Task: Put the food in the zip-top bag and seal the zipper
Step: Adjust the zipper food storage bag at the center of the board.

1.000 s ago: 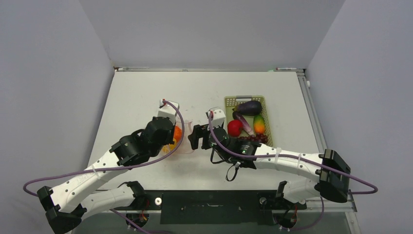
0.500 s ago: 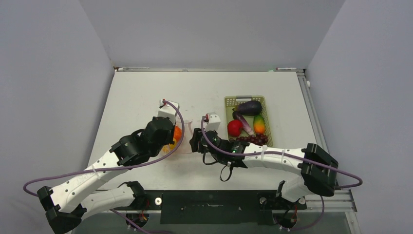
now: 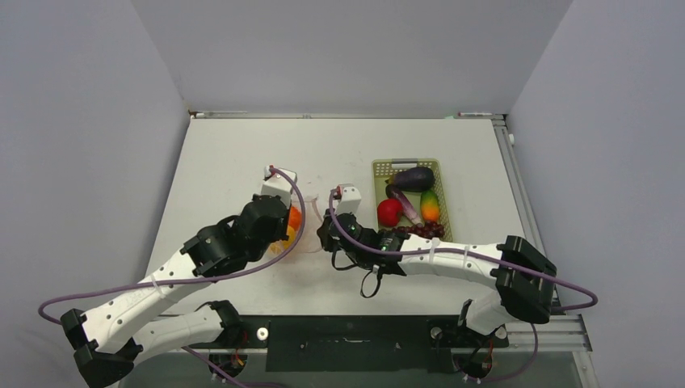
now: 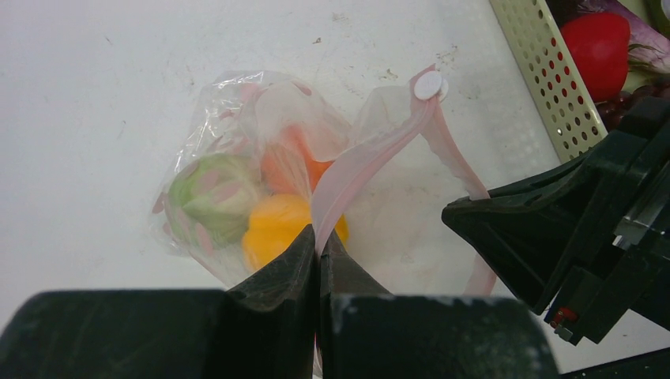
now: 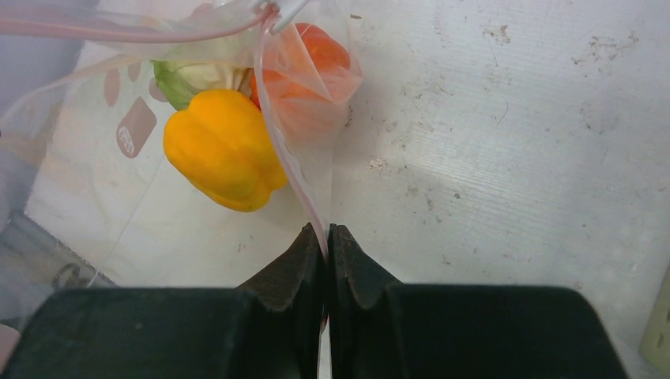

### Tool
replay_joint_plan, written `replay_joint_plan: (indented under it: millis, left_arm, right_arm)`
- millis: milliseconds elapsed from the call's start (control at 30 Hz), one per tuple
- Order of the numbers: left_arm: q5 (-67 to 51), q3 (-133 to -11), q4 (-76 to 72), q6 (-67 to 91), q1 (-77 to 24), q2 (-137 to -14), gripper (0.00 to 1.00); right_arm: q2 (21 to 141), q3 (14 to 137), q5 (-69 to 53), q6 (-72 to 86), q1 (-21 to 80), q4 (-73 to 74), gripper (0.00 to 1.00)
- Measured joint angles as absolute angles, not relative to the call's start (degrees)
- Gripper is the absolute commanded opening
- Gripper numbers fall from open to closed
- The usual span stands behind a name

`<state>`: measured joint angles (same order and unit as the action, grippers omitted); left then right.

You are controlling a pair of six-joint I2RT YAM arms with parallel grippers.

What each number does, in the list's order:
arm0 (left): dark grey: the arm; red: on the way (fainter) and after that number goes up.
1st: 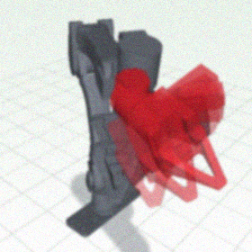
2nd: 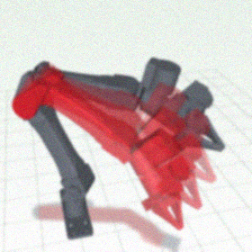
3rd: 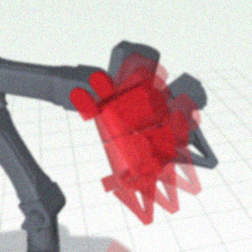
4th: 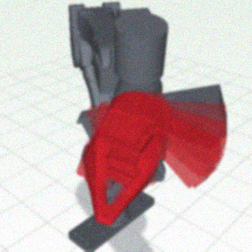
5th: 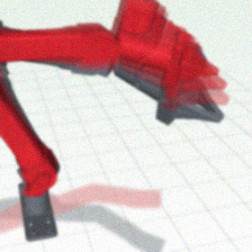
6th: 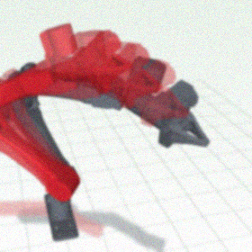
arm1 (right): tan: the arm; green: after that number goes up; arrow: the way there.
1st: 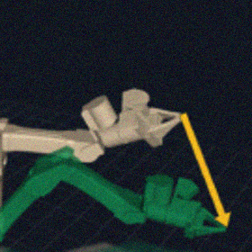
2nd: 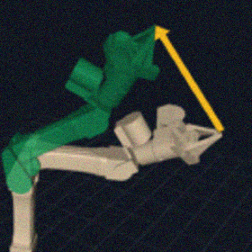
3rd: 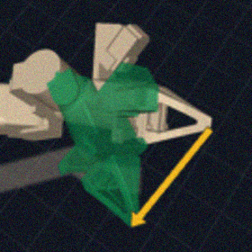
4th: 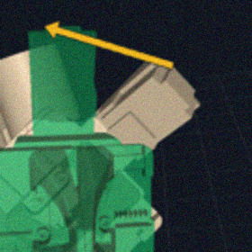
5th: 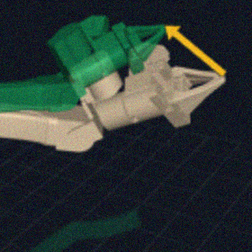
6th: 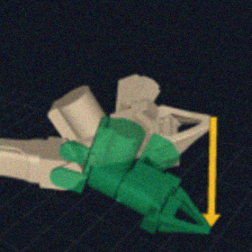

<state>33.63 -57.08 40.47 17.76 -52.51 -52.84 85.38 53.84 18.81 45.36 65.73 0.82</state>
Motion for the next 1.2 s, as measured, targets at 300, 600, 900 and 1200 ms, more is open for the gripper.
replay_joint_plan:
  millis: [300,600,900,1200]
  left_arm:
    - [32.16,-57.28,41.85,18.28,-53.58,-50.83,0.00]
    - [27.46,-60.51,45.76,19.79,-53.58,-49.98,0.00]
    - [21.78,-66.81,48.84,20.40,-53.58,-49.25,0.01]
    - [16.82,-71.16,50.39,20.71,-53.58,-47.83,0.02]
  right_arm:
    - [83.61,60.10,18.81,40.45,65.73,5.28,0.05]
    - [81.23,65.76,18.81,34.83,65.71,10.31,0.05]
    - [80.79,74.17,18.79,29.50,65.71,16.10,0.05]
    - [79.18,78.06,18.83,26.06,65.71,20.71,0.05]
